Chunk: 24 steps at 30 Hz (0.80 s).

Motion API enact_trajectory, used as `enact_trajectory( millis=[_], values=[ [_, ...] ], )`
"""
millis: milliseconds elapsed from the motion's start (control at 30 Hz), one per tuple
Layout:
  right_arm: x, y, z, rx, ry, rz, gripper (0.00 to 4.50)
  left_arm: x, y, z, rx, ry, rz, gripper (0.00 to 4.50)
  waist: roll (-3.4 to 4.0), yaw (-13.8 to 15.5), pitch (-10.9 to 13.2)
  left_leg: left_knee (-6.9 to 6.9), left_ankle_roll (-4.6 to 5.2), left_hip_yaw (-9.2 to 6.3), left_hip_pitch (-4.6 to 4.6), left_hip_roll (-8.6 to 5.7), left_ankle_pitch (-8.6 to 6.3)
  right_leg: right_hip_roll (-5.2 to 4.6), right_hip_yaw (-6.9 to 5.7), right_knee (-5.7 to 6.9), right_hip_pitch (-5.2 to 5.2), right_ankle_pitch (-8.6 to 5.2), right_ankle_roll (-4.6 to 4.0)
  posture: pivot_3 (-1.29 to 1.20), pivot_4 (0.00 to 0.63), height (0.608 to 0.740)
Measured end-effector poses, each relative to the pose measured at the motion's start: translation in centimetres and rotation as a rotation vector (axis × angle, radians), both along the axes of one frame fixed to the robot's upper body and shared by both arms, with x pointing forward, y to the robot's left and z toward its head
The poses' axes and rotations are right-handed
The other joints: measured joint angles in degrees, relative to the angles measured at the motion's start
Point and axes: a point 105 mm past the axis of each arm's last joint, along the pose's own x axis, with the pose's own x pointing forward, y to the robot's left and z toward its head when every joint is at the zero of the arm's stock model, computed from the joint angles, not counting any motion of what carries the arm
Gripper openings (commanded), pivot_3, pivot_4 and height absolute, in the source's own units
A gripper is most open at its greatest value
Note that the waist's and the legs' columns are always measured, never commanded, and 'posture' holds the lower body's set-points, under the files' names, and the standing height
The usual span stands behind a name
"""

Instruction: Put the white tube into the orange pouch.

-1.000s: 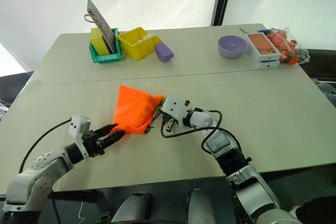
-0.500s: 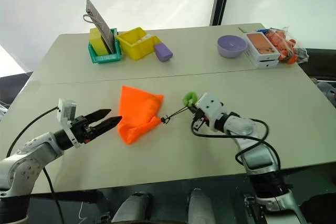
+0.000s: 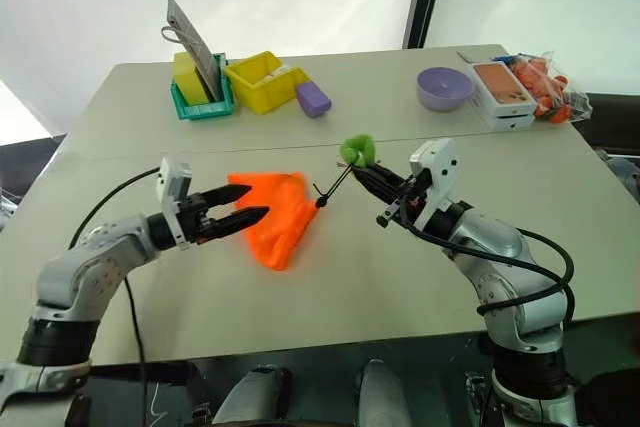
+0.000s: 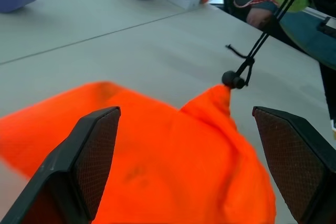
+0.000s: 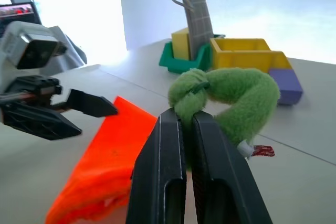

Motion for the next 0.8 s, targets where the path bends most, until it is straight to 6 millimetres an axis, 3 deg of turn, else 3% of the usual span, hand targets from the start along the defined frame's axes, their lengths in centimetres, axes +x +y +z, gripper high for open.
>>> enact_trajectory(
  millis=[300, 533, 800],
  values=[
    [-0.4, 1.9, 0.8, 0.000, -0.017, 0.083, 0.00, 1.2, -4.9, 0.1, 0.141, -0.152, -0.257, 4.41, -0.02, 0.01, 0.01, 0.01, 0.01, 0.02, -0.02, 0.00, 0.01, 0.00, -0.04, -0.02, 0.01, 0.01, 0.01, 0.00, 0.150, 0.740],
    [-0.2, 2.3, 0.7, -0.004, -0.010, 0.104, 0.00, 3.2, -5.5, -0.4, 0.203, -0.115, -0.425, 4.41, -0.03, -0.12, 0.02, -0.01, 0.03, 0.01, -0.04, -0.01, 0.01, 0.01, -0.09, -0.02, 0.00, 0.02, 0.07, 0.00, 0.150, 0.740],
    [-0.2, 2.5, 0.6, -0.006, -0.019, 0.108, 0.00, 3.6, -6.3, -0.7, 0.218, -0.075, -0.573, 4.41, -0.05, -0.18, 0.03, -0.01, 0.04, 0.00, -0.03, 0.00, 0.01, 0.01, -0.10, 0.02, 0.00, 0.10, 0.37, 0.00, 0.150, 0.740]
  ],
)
